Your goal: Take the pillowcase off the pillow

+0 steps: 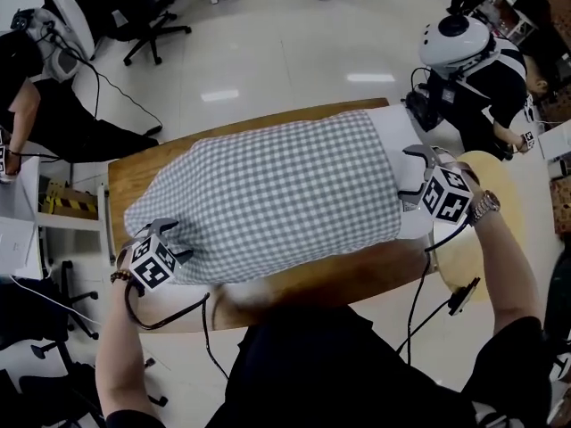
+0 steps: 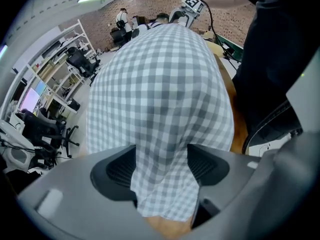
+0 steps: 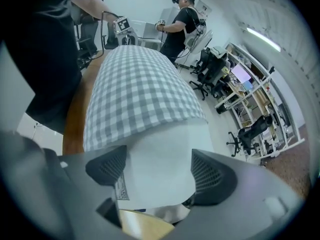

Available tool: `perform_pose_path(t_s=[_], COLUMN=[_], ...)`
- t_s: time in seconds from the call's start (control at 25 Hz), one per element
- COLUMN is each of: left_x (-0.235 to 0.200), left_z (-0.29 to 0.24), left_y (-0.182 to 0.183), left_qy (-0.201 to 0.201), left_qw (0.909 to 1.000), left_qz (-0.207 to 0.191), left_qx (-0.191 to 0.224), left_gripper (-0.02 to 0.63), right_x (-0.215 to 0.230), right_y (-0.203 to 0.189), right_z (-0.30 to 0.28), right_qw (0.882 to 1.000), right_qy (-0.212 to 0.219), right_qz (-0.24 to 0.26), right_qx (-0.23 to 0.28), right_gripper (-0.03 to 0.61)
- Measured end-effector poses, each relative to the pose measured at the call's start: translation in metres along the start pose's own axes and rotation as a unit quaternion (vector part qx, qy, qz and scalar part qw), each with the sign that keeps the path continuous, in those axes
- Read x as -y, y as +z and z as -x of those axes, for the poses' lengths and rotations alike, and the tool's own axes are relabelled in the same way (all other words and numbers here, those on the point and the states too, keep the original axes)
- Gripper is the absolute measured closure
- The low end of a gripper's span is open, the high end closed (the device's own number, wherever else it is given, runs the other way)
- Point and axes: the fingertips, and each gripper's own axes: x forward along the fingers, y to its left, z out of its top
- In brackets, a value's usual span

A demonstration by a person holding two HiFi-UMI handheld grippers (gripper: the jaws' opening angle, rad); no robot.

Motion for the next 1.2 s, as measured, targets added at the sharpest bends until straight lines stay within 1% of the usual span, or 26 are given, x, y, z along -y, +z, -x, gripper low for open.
perform_pose_path(t_s=[0.12, 0.24, 0.36, 0.44, 0.64, 0.76, 0.92, 1.08, 1.12, 1.2], left_x=[0.003, -0.001, -0.015, -0.017, -0.024, -0.024, -0.028, -0.037, -0.038, -0.038], left_z=[-0.009, -0.012, -0.017, -0.024, -0.038, -0.053, -0.066, -0.074, -0.075, -0.08], left_y=[0.007, 0.012, 0.024, 0.027, 0.027, 0.027, 0.021, 0.016, 0.014, 0.009], left_qy=[-0.007, -0.015, -0.014, -0.014, -0.008, -0.006, -0.001, 0.001, 0.002, 0.004], left_qw=[1.0, 0.9998, 0.9998, 0.9998, 0.9997, 0.9996, 0.9994, 0.9994, 0.9993, 0.9992], left_qz=[0.003, 0.004, 0.001, 0.0, 0.003, 0.008, 0.011, 0.013, 0.014, 0.014], left_qx=[-0.002, -0.01, -0.015, -0.015, -0.023, -0.025, -0.033, -0.034, -0.034, -0.036], left_gripper=[0.285, 0.291, 0.326, 0.347, 0.405, 0.44, 0.464, 0.496, 0.504, 0.518], right_x=[-0.004, 0.0, 0.013, 0.013, 0.014, 0.016, 0.019, 0.027, 0.029, 0.031], right_y=[-0.007, -0.01, -0.015, -0.019, -0.025, -0.033, -0.037, -0.034, -0.034, -0.036], right_z=[-0.011, -0.018, -0.021, -0.026, -0.036, -0.043, -0.063, -0.077, -0.08, -0.088], right_qw=[1.0, 0.999, 0.997, 0.996, 0.994, 0.994, 0.994, 0.995, 0.996, 0.997], right_qy=[0.01, 0.03, 0.048, 0.059, 0.081, 0.083, 0.083, 0.071, 0.065, 0.055], right_qz=[0.019, 0.035, 0.042, 0.044, 0.043, 0.042, 0.042, 0.045, 0.043, 0.036], right_qx=[-0.011, -0.028, -0.05, -0.06, -0.062, -0.061, -0.056, -0.051, -0.05, -0.047], right_gripper=[0.17, 0.172, 0.176, 0.179, 0.189, 0.186, 0.184, 0.175, 0.158, 0.097])
